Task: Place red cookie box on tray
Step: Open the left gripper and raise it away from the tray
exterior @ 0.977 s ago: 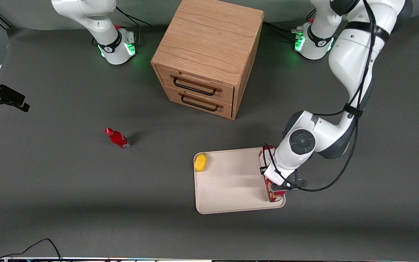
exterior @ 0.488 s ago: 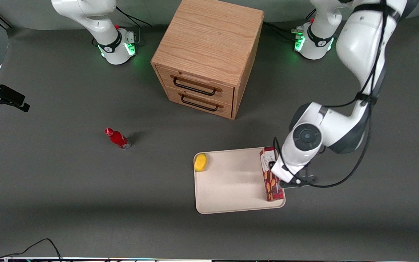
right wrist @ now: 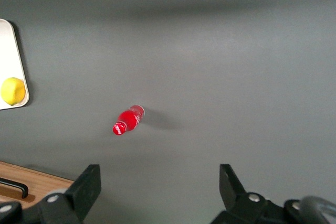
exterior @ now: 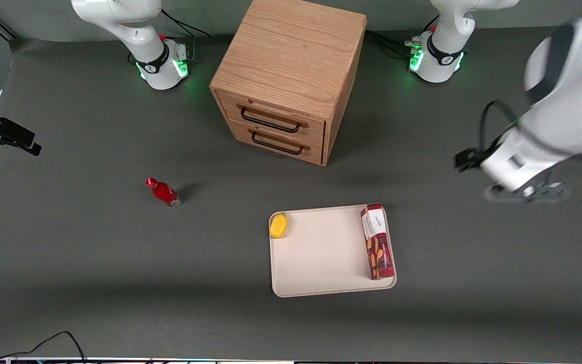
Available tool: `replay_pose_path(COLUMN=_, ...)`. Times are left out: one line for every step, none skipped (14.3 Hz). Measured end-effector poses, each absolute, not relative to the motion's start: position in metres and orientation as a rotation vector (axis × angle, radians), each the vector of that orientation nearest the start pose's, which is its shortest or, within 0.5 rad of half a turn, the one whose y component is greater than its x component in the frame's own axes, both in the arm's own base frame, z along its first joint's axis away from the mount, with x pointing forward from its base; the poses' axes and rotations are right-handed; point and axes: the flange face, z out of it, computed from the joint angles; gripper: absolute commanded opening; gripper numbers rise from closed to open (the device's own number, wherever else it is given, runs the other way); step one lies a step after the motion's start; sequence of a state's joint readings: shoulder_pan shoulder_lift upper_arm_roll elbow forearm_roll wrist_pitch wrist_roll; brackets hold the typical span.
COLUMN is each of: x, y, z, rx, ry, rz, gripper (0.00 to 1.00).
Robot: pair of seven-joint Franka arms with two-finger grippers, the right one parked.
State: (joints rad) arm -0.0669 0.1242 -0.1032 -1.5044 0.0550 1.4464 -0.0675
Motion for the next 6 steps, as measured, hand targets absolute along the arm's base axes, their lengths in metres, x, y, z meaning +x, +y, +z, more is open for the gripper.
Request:
replay_pose_path(x=0.555, y=-0.065, z=0.590, rx=-3.073, ry=0.207, rz=0.292, gripper=1.00)
replay_pose_path(x=0.543, y=-0.043, z=0.598, rx=-3.087, ry=0.240, rz=0.298, gripper=1.00)
replay_pose_path(x=0.532, y=-0.023, z=0.600, rx=-3.102, ry=0.253, rz=0.305, gripper=1.00)
replay_pose_path(x=0.522, y=-0.009, z=0.601, rx=-3.113, ry=0.255, rz=0.312, gripper=1.00)
replay_pose_path(x=0.515, y=-0.002, z=0.602, rx=-3.120, ry=0.259, rz=0.312, gripper=1.00)
replay_pose_path(x=0.511, y=-0.001, z=0.606, rx=-3.122, ry=0.274, rz=0.306, gripper=1.00)
